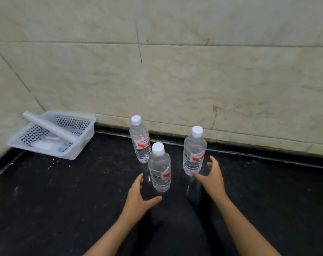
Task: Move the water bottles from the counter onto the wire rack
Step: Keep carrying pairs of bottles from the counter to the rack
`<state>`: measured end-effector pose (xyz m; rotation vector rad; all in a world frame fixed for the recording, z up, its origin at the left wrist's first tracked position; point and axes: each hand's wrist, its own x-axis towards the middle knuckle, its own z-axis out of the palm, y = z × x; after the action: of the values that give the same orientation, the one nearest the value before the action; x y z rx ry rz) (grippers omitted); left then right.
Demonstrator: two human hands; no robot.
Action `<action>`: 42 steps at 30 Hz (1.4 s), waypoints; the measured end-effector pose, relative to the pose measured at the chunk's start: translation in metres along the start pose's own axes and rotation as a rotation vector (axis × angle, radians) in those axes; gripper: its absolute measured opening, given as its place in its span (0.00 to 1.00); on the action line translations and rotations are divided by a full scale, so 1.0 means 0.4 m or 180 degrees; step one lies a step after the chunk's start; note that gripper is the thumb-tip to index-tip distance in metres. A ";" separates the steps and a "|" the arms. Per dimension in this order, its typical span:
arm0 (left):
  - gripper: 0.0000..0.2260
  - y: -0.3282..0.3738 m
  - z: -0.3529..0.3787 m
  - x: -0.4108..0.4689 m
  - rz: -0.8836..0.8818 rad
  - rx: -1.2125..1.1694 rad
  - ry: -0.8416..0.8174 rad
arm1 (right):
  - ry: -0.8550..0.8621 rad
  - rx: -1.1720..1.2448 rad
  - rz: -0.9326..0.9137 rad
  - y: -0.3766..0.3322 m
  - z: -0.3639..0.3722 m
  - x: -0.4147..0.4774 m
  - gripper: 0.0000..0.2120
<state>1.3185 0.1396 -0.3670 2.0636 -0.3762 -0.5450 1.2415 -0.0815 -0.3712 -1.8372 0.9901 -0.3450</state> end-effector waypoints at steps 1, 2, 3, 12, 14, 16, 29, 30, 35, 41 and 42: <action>0.44 0.021 0.012 0.025 0.0154 -0.0075 -0.0062 | -0.0005 0.0055 -0.0066 -0.009 -0.001 0.027 0.44; 0.43 0.040 0.024 0.050 0.0291 -0.0218 -0.0087 | -0.0090 0.0143 -0.0134 -0.021 -0.002 0.051 0.44; 0.43 0.059 0.036 0.074 0.0352 -0.0415 -0.0078 | -0.0224 0.0297 -0.0229 -0.029 -0.001 0.076 0.44; 0.43 0.047 0.036 0.199 0.0194 -0.0576 -0.0172 | -0.0575 0.0733 -0.0340 -0.063 0.064 0.178 0.36; 0.42 0.041 0.017 0.216 0.0160 -0.0524 -0.0373 | -0.0421 0.0462 -0.0293 -0.074 0.085 0.168 0.36; 0.40 0.042 0.000 0.221 0.0191 -0.0423 -0.0602 | -0.0379 0.0113 -0.0273 -0.078 0.099 0.151 0.36; 0.38 -0.002 -0.078 0.174 0.0678 -0.0544 -0.1856 | 0.0774 -0.0429 0.0566 -0.051 0.102 -0.218 0.31; 0.36 -0.008 -0.092 0.154 0.0717 -0.0566 -0.1960 | 0.0897 -0.0434 0.0680 -0.047 0.104 -0.270 0.30; 0.39 -0.064 -0.147 0.067 0.0839 -0.0730 -0.2030 | 0.1216 -0.0541 0.1188 -0.020 0.122 -0.531 0.24; 0.34 -0.047 -0.171 -0.062 0.0894 -0.1088 -0.2394 | 0.1946 -0.0202 0.1489 -0.016 0.107 -0.798 0.24; 0.32 -0.029 -0.165 -0.085 0.1024 -0.1031 -0.2595 | 0.2078 -0.0144 0.1467 -0.023 0.092 -0.827 0.24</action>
<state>1.3241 0.2088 -0.3386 1.3574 -0.9975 -1.1501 1.0608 0.1936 -0.3194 -1.4878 1.8355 -0.6572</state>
